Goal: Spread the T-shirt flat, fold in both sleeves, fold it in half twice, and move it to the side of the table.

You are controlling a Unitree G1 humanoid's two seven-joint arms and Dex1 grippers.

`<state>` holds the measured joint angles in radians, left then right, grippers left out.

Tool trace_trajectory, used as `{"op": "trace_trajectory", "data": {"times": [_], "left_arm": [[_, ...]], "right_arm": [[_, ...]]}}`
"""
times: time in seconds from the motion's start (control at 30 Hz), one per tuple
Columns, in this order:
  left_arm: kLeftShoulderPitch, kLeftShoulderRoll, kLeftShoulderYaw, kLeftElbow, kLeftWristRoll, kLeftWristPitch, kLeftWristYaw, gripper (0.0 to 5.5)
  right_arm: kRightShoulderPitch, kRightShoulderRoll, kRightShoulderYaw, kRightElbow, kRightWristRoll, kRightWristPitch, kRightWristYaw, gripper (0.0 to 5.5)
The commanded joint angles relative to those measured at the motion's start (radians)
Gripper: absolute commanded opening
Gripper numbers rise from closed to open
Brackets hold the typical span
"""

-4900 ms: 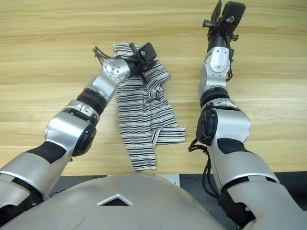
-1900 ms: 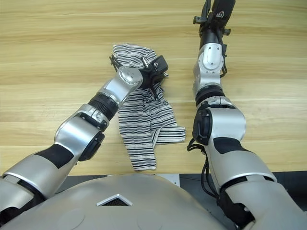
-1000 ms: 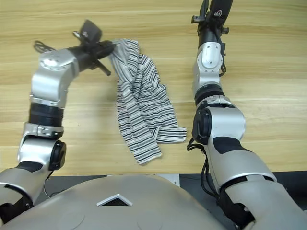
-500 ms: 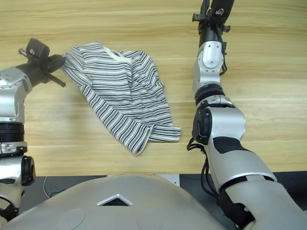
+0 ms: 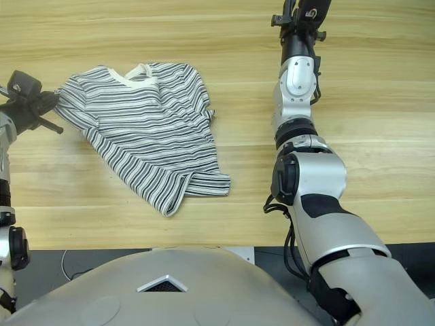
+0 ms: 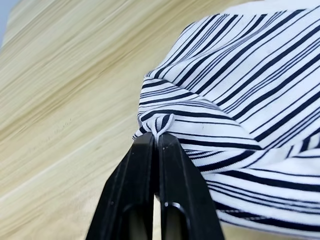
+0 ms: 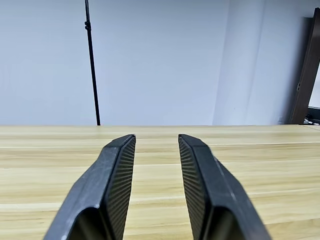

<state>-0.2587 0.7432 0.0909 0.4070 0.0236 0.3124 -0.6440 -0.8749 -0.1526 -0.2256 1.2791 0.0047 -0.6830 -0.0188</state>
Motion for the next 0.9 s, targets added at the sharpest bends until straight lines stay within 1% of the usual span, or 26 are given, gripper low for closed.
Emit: {"op": "trace_trajectory", "data": {"times": [0.03,0.07,0.1,0.2,0.23,0.37,0.43,0.5,0.63,0.73,0.83,0.9], "left_arm": [[-0.004,0.018,0.018,0.016,-0.005,-0.005,0.01,0.11],[-0.007,0.011,0.013,0.02,-0.008,-0.004,0.004,0.34],[-0.01,0.004,0.008,0.024,-0.013,-0.004,-0.005,0.37],[-0.02,-0.018,-0.022,0.053,-0.009,-0.016,-0.017,0.87],[-0.025,-0.021,-0.03,0.067,-0.004,-0.019,-0.015,0.96],[-0.049,-0.003,-0.045,0.119,0.027,-0.037,0.014,1.57],[-0.056,0.016,-0.054,0.129,0.051,-0.045,0.029,1.57],[-0.06,0.045,-0.044,0.095,0.072,-0.055,0.05,1.57],[-0.103,0.112,0.009,-0.025,0.09,-0.031,0.094,1.57],[-0.112,0.145,0.028,-0.102,0.117,-0.015,0.133,1.57],[-0.106,0.129,0.022,-0.214,0.119,0.019,0.139,1.57],[-0.109,0.089,-0.019,-0.295,0.117,0.048,0.129,1.57]], "right_arm": [[0.003,0.006,-0.001,-0.009,0.007,-0.01,0.005,1.6],[0.003,0.006,-0.001,-0.009,0.007,-0.011,0.006,1.6],[0.004,0.006,-0.001,-0.009,0.007,-0.011,0.006,1.6],[0.004,0.005,-0.001,-0.01,0.008,-0.012,0.01,1.6],[0.004,0.005,-0.001,-0.011,0.008,-0.012,0.012,1.6],[0.001,0.017,0.001,-0.019,0.016,-0.017,0.049,1.6],[0.001,0.02,0.004,-0.024,0.015,-0.018,0.069,1.6],[-0.014,0.027,0.036,-0.022,-0.003,0.022,0.154,1.6],[-0.06,0.035,0.154,-0.009,-0.088,0.132,0.331,1.6],[-0.071,0.052,0.237,0.0,-0.149,0.207,0.442,1.6],[-0.068,0.072,0.293,0.004,-0.183,0.259,0.526,1.6],[-0.066,0.084,0.327,0.009,-0.207,0.284,0.56,1.6]]}}
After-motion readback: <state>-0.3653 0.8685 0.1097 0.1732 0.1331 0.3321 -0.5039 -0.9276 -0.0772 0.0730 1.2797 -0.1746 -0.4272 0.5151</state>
